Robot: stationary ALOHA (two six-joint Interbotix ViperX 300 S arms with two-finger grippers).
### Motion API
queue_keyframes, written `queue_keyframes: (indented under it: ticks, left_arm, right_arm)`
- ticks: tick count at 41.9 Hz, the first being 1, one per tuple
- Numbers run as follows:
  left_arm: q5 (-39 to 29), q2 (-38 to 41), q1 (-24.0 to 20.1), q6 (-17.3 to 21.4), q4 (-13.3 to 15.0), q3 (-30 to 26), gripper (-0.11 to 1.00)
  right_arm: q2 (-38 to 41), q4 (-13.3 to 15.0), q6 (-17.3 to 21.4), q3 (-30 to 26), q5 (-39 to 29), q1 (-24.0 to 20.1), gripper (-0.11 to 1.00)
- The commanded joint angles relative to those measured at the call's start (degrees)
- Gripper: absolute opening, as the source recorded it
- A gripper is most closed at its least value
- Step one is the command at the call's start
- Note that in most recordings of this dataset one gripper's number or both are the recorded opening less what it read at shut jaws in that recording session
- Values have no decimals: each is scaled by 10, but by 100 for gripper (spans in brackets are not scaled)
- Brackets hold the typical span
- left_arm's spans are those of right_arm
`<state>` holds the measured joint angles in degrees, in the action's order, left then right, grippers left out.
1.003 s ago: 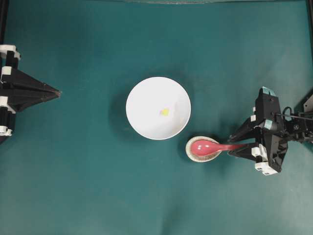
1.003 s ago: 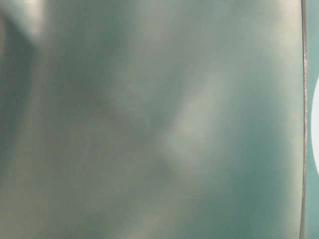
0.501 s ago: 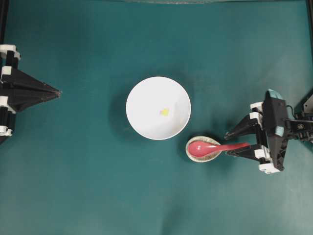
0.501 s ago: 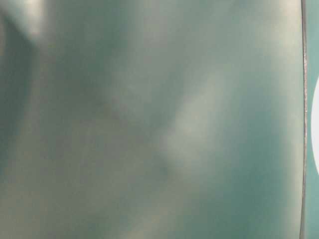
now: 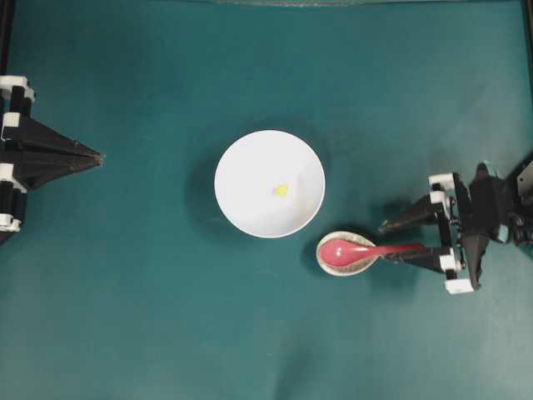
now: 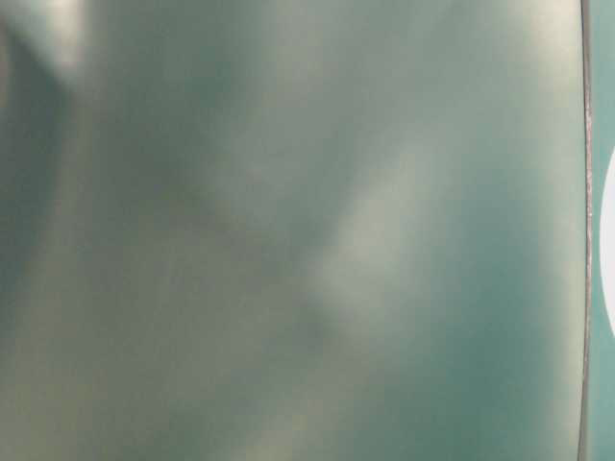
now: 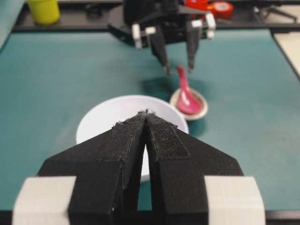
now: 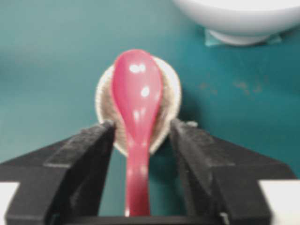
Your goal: Scoop the yellow hexagonal prism block from the bowl with a spoon using the right arm.
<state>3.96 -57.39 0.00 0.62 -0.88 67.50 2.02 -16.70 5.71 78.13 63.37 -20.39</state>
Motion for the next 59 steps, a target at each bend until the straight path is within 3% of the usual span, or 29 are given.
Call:
queue_keyframes:
  ticks: [1,13,59]
  left_arm:
    - [3,5,0,-1,-2,-11,0]
    - [2,5,-1,0,-2,-11,0]
    - [3,5,-1,0,-2,-11,0]
  right_arm:
    - [25,-18,-2,3,62,-23,55]
    - [94,-73,-2,2,132,-75,55]
    - [139,-87,-2,-9,129,-78,50]
